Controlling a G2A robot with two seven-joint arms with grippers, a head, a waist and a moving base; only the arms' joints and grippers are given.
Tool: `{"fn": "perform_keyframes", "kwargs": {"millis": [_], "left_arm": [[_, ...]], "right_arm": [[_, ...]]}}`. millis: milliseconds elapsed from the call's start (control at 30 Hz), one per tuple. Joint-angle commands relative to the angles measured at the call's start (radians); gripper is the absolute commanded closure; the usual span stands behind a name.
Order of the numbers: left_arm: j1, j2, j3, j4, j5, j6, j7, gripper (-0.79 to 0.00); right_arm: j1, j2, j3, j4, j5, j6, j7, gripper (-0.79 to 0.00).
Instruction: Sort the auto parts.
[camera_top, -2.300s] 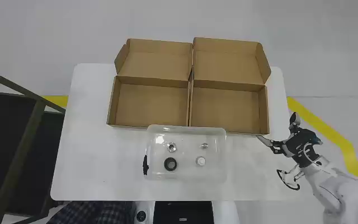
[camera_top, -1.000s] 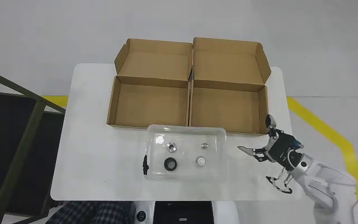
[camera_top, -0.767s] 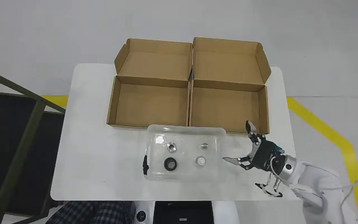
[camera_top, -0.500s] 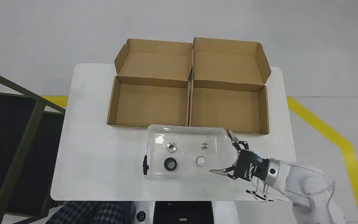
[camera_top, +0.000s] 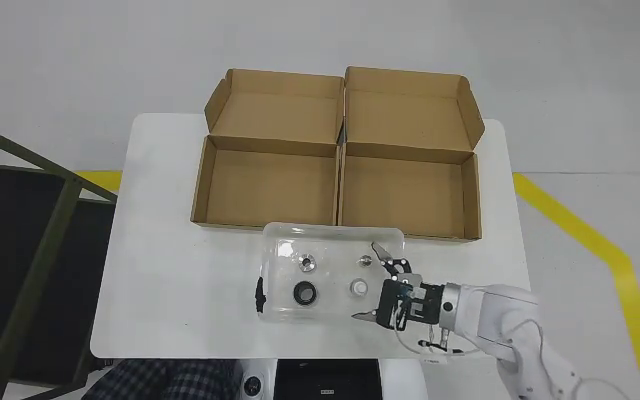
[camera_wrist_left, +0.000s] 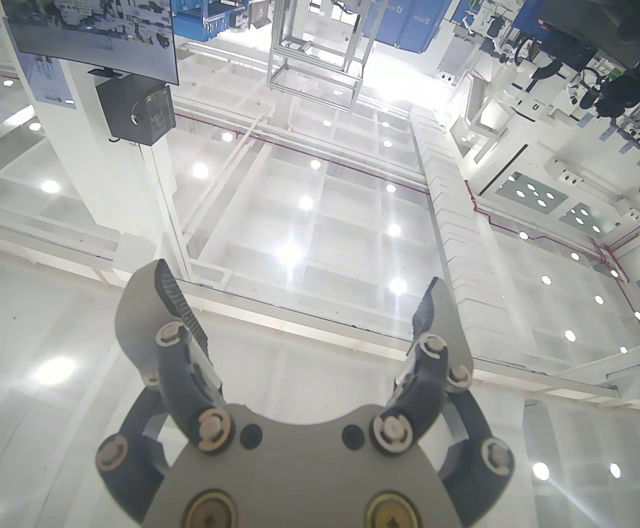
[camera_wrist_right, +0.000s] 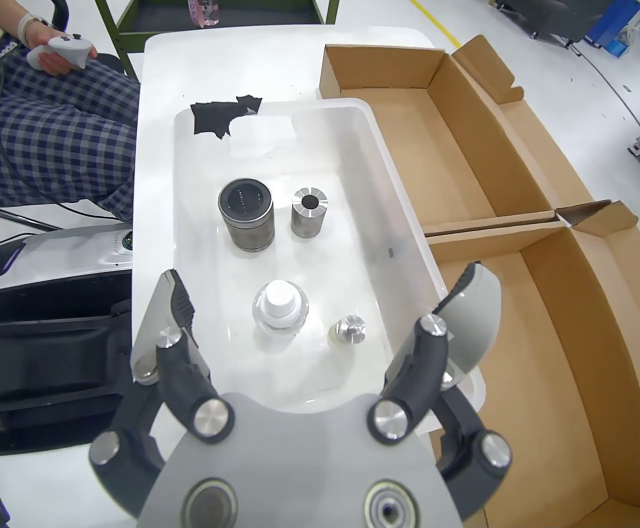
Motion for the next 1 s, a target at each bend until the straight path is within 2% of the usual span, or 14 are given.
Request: {"fn": "perform_keyframes", "kwargs": {"millis": [0,467,567,633,800,867,933,967], "left_arm": [[0.0,0.0,0.0,0.0,0.0,0.0,0.0,-0.785],[0.0,0.0,0.0,0.0,0.0,0.0,0.0,-0.785],[0.0,0.0,0.0,0.0,0.0,0.0,0.0,-0.785],[0.0,0.0,0.0,0.0,0.0,0.0,0.0,-0.785],[0.0,0.0,0.0,0.0,0.0,0.0,0.0,-0.785],[0.0,0.0,0.0,0.0,0.0,0.0,0.0,-0.785],[0.0,0.0,0.0,0.0,0.0,0.0,0.0,-0.785],[0.0,0.0,0.0,0.0,0.0,0.0,0.0,-0.785]], "right_arm": [[0.007,0.001,-0.008,0.008,-0.007,0.002,0.009,-0.785],[0.036,0.011,-0.044,0.048,-0.02,0.018,0.082,-0.779],[0.041,0.012,-0.052,0.055,-0.018,0.025,0.094,-0.708],[0.045,0.013,-0.057,0.059,-0.016,0.027,0.101,-0.622],[0.055,0.016,-0.07,0.063,-0.019,0.03,0.12,-0.585],[0.058,0.017,-0.077,0.063,-0.024,0.03,0.126,-0.526],[0.061,0.019,-0.083,0.064,-0.029,0.028,0.131,-0.511],[0.063,0.019,-0.087,0.064,-0.031,0.027,0.133,-0.459]]}}
